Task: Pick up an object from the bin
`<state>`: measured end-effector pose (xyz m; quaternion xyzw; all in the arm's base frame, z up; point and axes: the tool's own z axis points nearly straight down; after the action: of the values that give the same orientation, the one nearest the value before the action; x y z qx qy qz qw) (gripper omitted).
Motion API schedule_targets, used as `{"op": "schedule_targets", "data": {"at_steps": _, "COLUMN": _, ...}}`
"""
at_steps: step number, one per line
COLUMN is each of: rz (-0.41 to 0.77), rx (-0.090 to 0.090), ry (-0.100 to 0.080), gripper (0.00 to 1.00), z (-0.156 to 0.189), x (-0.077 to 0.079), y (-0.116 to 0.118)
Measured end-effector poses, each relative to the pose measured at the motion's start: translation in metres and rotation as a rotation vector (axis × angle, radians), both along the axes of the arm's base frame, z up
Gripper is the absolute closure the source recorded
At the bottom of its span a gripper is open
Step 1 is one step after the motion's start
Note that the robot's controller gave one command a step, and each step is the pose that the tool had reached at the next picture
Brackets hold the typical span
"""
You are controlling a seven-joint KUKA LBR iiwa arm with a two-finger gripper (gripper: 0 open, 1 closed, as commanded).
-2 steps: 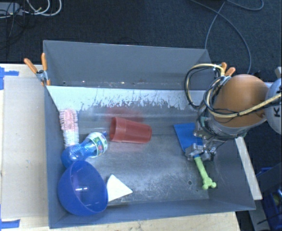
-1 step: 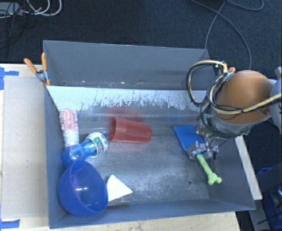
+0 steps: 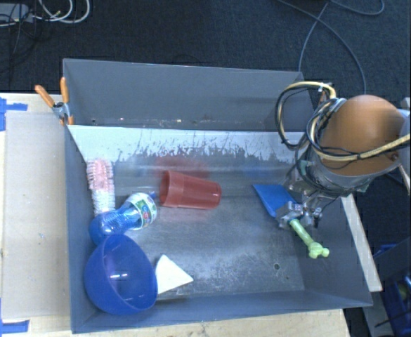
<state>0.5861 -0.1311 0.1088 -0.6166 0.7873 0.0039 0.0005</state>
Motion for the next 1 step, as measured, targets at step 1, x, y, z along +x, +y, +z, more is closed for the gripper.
{"op": "schedule_targets", "data": {"at_steps": 1, "rz": -0.003, "rx": 0.004, "ry": 0.010, "gripper": 1.00, "z": 0.0189, "x": -0.0023, "y": 0.0013}}
